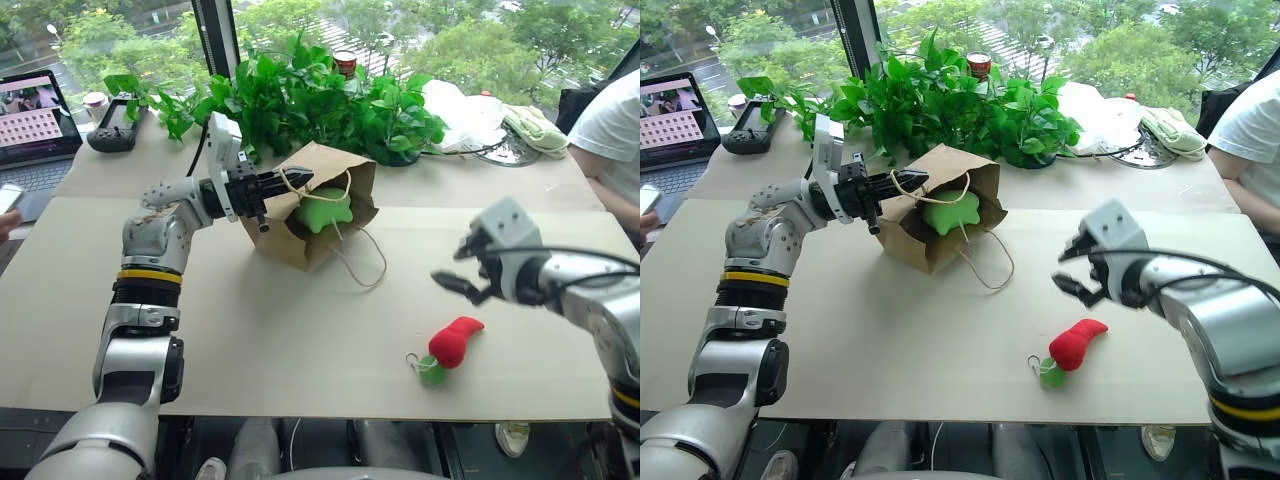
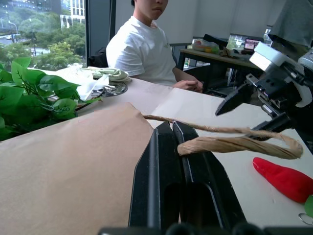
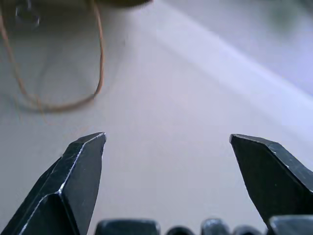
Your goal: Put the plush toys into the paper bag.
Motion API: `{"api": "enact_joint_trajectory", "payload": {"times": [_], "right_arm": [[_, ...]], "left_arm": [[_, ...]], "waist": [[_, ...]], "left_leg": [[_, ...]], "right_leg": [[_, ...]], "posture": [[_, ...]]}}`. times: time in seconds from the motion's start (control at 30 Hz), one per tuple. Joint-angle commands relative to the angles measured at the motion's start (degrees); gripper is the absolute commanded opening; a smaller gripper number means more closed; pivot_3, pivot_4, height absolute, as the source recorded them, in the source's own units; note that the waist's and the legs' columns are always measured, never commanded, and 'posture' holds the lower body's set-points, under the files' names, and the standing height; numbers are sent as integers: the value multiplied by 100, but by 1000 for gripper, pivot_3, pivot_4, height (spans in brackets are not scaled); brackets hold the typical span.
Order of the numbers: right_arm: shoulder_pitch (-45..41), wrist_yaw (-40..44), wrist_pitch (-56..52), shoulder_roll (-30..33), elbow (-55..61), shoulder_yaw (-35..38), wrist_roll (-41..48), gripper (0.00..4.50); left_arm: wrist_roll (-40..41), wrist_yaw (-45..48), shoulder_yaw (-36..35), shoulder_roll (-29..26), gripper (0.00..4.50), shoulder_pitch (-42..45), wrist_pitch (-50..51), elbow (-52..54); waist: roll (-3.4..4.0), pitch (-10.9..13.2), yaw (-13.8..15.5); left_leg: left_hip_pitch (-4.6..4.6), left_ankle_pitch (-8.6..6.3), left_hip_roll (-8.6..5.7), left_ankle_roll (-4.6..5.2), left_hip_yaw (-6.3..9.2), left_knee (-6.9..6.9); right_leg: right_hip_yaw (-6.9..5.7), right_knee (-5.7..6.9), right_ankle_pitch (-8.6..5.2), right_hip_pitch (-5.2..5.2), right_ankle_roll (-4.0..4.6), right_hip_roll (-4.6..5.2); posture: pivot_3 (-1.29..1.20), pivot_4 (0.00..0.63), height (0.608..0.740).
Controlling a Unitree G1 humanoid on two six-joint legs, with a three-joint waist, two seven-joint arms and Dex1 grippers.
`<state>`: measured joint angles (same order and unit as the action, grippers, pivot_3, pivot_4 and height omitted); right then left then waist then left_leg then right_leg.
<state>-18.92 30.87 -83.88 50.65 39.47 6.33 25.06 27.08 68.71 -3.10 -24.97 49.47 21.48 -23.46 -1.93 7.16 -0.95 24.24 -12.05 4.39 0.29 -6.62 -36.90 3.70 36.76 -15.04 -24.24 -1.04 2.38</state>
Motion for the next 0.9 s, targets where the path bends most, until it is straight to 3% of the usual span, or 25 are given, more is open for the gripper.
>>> {"api": "enact_joint_trajectory", "payload": {"times": [0.03,0.53,0.77,0.9], "right_arm": [[390,123,-365,-24,737,581,274,4493],[1665,-588,-862,-1063,1652,1424,515,4493],[1955,-897,-862,-1246,1616,1283,567,4493],[1899,-1026,-862,-1318,1525,1160,553,3483]], "left_arm": [[79,36,-83,-35,0,65,-23,157],[51,100,-72,-60,0,96,-23,66],[40,111,-46,-23,0,75,-37,56],[38,109,-47,-13,0,93,-42,43]], "waist": [[0,0,-22],[-1,0,31],[-1,0,14],[-1,0,14]], "left_leg": [[-3,0,-4,0,6,-1],[0,13,-65,15,99,-6],[-3,17,-70,20,137,-12],[-4,19,-72,22,147,-11]], "right_leg": [[7,2,0,0,0,-2],[21,20,-5,10,-10,-4],[22,21,-7,22,-13,-4],[22,24,-7,22,-13,-7]], "posture": [[0,150,740],[0,150,740],[0,150,740],[0,150,740]]}}
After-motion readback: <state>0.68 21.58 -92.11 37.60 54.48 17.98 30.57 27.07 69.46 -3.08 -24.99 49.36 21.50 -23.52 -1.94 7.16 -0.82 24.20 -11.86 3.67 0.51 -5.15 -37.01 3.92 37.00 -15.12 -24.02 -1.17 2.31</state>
